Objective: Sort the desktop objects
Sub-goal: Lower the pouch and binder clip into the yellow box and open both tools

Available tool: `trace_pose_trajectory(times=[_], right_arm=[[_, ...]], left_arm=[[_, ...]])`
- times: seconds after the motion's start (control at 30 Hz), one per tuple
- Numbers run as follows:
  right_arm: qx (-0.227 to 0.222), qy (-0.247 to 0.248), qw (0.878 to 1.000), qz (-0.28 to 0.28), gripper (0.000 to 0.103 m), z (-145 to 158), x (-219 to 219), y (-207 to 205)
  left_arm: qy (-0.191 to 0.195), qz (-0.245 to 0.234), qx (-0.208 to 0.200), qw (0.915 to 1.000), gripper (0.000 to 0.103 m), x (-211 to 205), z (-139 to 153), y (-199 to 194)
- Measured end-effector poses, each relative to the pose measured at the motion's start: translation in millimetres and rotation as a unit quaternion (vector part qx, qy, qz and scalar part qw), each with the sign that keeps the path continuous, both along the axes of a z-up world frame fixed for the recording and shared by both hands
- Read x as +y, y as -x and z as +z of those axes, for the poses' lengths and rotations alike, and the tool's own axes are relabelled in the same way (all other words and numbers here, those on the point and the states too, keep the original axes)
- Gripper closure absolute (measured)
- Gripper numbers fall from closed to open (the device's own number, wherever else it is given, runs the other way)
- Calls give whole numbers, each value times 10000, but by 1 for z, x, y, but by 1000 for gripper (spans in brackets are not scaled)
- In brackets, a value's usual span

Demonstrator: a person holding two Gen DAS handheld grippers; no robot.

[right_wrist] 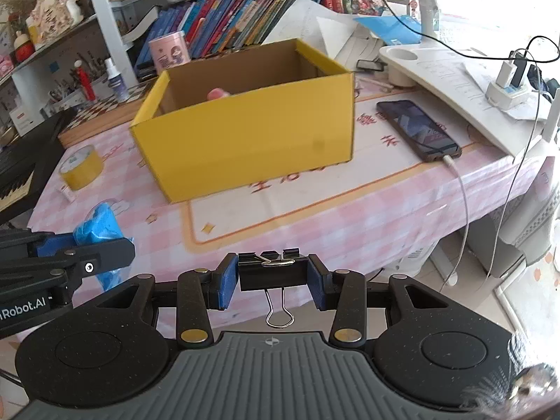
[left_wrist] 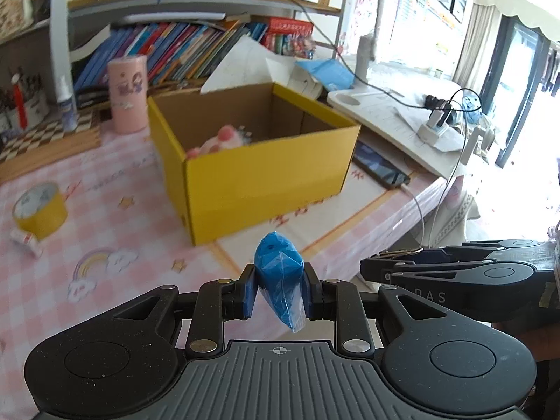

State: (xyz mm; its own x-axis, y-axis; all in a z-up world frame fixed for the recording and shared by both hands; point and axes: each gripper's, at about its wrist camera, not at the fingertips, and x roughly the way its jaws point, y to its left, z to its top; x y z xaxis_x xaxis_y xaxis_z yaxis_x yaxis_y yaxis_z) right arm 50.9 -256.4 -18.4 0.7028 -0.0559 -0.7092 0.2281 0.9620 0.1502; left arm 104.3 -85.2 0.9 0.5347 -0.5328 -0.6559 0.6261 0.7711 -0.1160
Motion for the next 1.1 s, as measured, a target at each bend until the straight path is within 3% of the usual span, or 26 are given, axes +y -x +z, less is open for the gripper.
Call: trace_pose_trajectory(times=[0.43,0.63,0.83,1.1], right_arm=[[-995,227,9942,342,64,52,-65,-54],[-1227,386,9883,822,64,68,-83,-97],[-1047,760,9789,1581,64,72,-93,-157],[-242,1332,9493,2839,64,54,-83,-227]], left_arm=[[-23,113,-855,9963,79,-67,37,-53],[-121,453,-941,9945,79,-92,38,-91],[-426,543,-761,9947,79,-114,20,-120],[-562,732,26,9957,79,-127,-7,-151]])
